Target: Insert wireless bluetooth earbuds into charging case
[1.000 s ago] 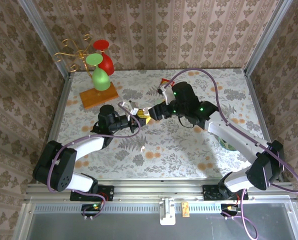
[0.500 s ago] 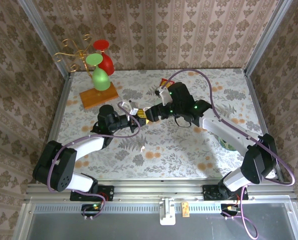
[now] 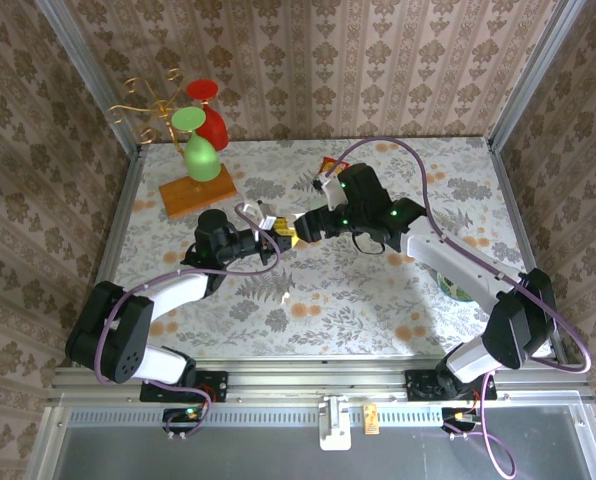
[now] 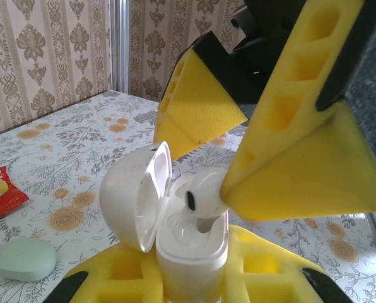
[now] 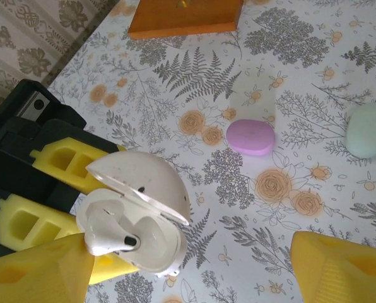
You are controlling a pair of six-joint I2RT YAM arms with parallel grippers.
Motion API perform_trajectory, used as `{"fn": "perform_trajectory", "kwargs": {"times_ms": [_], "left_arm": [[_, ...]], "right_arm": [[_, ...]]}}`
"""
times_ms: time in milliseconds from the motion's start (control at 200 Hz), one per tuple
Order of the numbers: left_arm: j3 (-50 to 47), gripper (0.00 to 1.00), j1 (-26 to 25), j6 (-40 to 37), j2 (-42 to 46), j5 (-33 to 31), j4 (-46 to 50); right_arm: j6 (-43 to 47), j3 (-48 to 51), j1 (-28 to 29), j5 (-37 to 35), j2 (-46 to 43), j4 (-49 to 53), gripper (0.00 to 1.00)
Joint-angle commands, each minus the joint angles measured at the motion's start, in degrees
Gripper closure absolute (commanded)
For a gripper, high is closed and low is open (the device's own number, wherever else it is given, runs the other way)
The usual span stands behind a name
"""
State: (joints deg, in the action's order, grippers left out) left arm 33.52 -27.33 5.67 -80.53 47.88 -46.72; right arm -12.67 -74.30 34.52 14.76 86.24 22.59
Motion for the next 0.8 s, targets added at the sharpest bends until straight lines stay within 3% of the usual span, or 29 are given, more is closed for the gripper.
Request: {"fn": "perform_trajectory", "kwargs": {"times_ms": [0,430,790], "left_arm": [[0.8,0.93,0.4,1.1,1.4,0.2,-2.6],[0.4,0.93,0.6,1.5,1.9,0.4,-3.1],[0.1,0.93,0.8,1.7,0.6,1.0,-5.0]], "right_arm": [[1.4,0.5,-1.5,-3.7,-2.3,2.6,0.19],[1.9,0.9,-2.5,-5.1,-4.1,3.1,0.19],[1.2,2.8,-2.4,5.8,-7.9,-3.0,0.19]]}}
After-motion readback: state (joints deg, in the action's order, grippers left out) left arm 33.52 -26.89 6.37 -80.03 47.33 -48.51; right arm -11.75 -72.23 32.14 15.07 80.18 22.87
